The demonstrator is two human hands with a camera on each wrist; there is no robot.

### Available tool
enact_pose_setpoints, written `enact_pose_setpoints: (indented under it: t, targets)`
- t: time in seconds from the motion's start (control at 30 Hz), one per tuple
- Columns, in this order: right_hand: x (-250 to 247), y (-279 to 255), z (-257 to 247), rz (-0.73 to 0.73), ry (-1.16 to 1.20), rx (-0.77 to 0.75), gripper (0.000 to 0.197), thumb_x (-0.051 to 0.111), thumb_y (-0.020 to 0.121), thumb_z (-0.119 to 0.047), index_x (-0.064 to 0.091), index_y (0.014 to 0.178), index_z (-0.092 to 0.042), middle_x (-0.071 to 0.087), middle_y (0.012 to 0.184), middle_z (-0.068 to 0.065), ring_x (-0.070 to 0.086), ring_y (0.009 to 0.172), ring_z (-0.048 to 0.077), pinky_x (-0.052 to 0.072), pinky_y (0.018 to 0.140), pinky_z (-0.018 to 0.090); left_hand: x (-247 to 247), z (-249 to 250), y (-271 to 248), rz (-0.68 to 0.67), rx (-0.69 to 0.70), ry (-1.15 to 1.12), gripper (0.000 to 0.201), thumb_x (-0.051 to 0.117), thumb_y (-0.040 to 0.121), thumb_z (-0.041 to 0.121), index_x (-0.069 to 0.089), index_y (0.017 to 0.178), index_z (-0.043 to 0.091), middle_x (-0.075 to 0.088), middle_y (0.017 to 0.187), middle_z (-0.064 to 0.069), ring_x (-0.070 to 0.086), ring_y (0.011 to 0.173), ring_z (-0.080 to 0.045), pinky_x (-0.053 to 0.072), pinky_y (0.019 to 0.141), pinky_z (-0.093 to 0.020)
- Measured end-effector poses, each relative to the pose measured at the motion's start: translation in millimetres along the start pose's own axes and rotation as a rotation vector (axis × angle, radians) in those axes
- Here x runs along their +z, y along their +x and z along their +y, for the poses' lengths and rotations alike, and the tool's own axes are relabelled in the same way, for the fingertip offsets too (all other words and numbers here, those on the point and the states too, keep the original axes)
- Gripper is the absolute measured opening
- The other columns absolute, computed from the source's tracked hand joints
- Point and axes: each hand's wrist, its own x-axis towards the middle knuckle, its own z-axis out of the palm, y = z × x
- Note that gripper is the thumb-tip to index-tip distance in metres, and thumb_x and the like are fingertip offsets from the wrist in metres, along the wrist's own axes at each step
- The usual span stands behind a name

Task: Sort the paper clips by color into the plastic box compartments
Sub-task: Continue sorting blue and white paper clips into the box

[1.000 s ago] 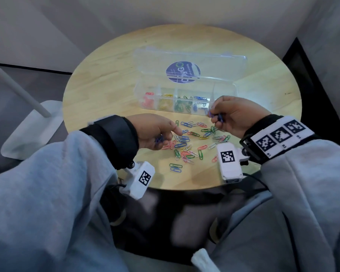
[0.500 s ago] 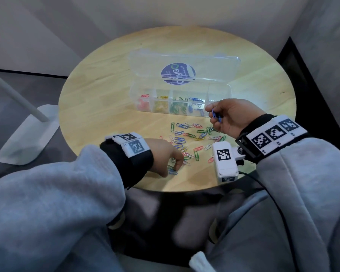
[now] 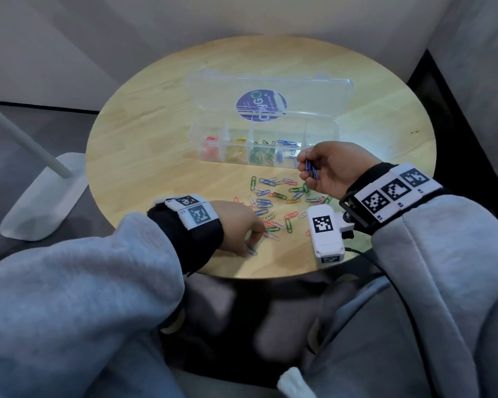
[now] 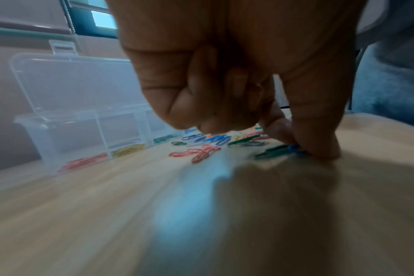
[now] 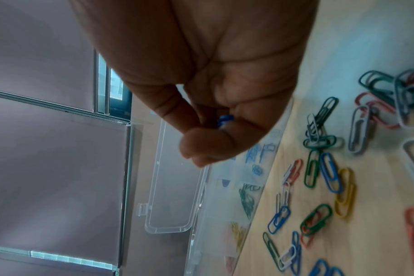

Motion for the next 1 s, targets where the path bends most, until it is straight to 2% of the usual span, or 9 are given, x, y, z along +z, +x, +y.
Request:
enact_pose_setpoints:
  t: [0.13, 0.23, 0.37, 0.43, 0.5, 0.6, 0.73, 0.87, 1.0]
  targets:
    - [1.3, -0.2, 1.3, -0.003, -0.015, -0.002, 0.027, 0.032, 0.091, -0.004, 0.051, 0.073, -0.007, 0.045, 0.067, 0.007, 0.046, 0.048, 0.013, 0.041, 0.037, 0.013, 3.6, -5.5, 0.2, -0.021, -0.042, -0.13, 0.013, 0.07, 0.077, 0.03, 0.057, 0.075, 0.027, 0.051, 0.068, 0.008, 0.049, 0.071, -0.015, 0.035, 0.061, -0.025]
    - [1.3, 0.0, 1.6, -0.003, -0.015, 0.001, 0.027, 0.032, 0.091, -0.004, 0.051, 0.072, -0.006, 0.045, 0.066, 0.007, 0.047, 0.043, 0.012, 0.041, 0.037, 0.013, 0.5, -12.5, -2.7, -0.014, -0.076, -0.309, 0.019, 0.07, 0.077, 0.026, 0.054, 0.067, 0.026, 0.047, 0.058, 0.009, 0.044, 0.058, -0.008, 0.034, 0.057, -0.024]
    - [4.3, 1.5, 3.2, -0.004, -0.103, 0.026, 0.026, 0.036, 0.091, -0.008, 0.049, 0.069, -0.009, 0.044, 0.064, 0.005, 0.046, 0.042, 0.011, 0.039, 0.037, 0.015, -13.4, -24.0, -9.2, -0.013, -0.121, -0.755, 0.023, 0.065, 0.082, 0.013, 0.053, 0.065, 0.021, 0.046, 0.057, 0.006, 0.037, 0.049, -0.008, 0.031, 0.049, -0.02]
    - [7.1, 3.8, 4.6, -0.003, -0.24, 0.044, 0.024, 0.039, 0.091, -0.009, 0.047, 0.068, -0.01, 0.041, 0.062, 0.003, 0.04, 0.043, 0.011, 0.032, 0.039, 0.017, -20.6, -29.7, -12.2, 0.043, -0.181, -1.067, 0.027, 0.058, 0.085, 0.0, 0.049, 0.064, 0.015, 0.048, 0.052, 0.002, 0.036, 0.039, -0.005, 0.027, 0.04, -0.014]
    - [11.3, 3.4, 6.0, 0.004, -0.567, 0.023, 0.016, 0.046, 0.09, -0.012, 0.05, 0.075, -0.009, 0.04, 0.062, 0.003, 0.036, 0.048, 0.014, 0.03, 0.044, 0.022, -28.0, -35.5, -17.0, 0.14, -0.234, -1.294, 0.029, 0.055, 0.082, -0.005, 0.045, 0.062, 0.013, 0.054, 0.046, 0.004, 0.038, 0.035, -0.002, 0.026, 0.033, -0.01]
    - [19.3, 0.7, 10.7, -0.034, -1.15, -0.051, 0.01, 0.057, 0.088, -0.022, 0.059, 0.09, -0.012, 0.047, 0.064, -0.001, 0.041, 0.054, 0.014, 0.036, 0.053, 0.023, -38.3, -44.6, -24.0, 0.261, -0.255, -1.531, 0.016, 0.054, 0.064, 0.003, 0.043, 0.06, 0.014, 0.057, 0.05, 0.002, 0.041, 0.038, -0.005, 0.027, 0.033, -0.011]
    - [36.9, 1.1, 13.6, -0.06, -1.305, -0.122, 0.016, 0.065, 0.083, -0.023, 0.064, 0.097, -0.015, 0.048, 0.07, -0.009, 0.044, 0.062, 0.007, 0.032, 0.052, 0.019, -42.0, -56.7, -32.9, 0.329, -0.313, -1.705, 0.009, 0.055, 0.066, 0.006, 0.052, 0.069, 0.014, 0.051, 0.061, 0.0, 0.044, 0.04, -0.006, 0.032, 0.036, -0.01]
    - [50.5, 9.0, 18.8, -0.053, -1.402, -0.141, 0.028, 0.069, 0.079, -0.023, 0.061, 0.105, -0.016, 0.054, 0.087, -0.004, 0.048, 0.082, 0.015, 0.031, 0.053, 0.017, -43.3, -67.8, -41.8, 0.316, -0.336, -1.848, 0.018, 0.041, 0.085, 0.005, 0.057, 0.081, 0.012, 0.049, 0.062, 0.001, 0.046, 0.043, -0.006, 0.035, 0.038, -0.01]
    - [61.4, 14.4, 25.5, -0.083, -1.449, -0.091, 0.028, 0.071, 0.078, -0.025, 0.054, 0.099, -0.016, 0.057, 0.081, -0.001, 0.052, 0.073, 0.02, 0.038, 0.054, 0.022, -46.0, -76.4, -50.0, 0.326, -0.316, -1.961, 0.02, 0.036, 0.086, 0.006, 0.054, 0.084, 0.011, 0.047, 0.06, 0.001, 0.044, 0.043, -0.006, 0.032, 0.036, -0.009]
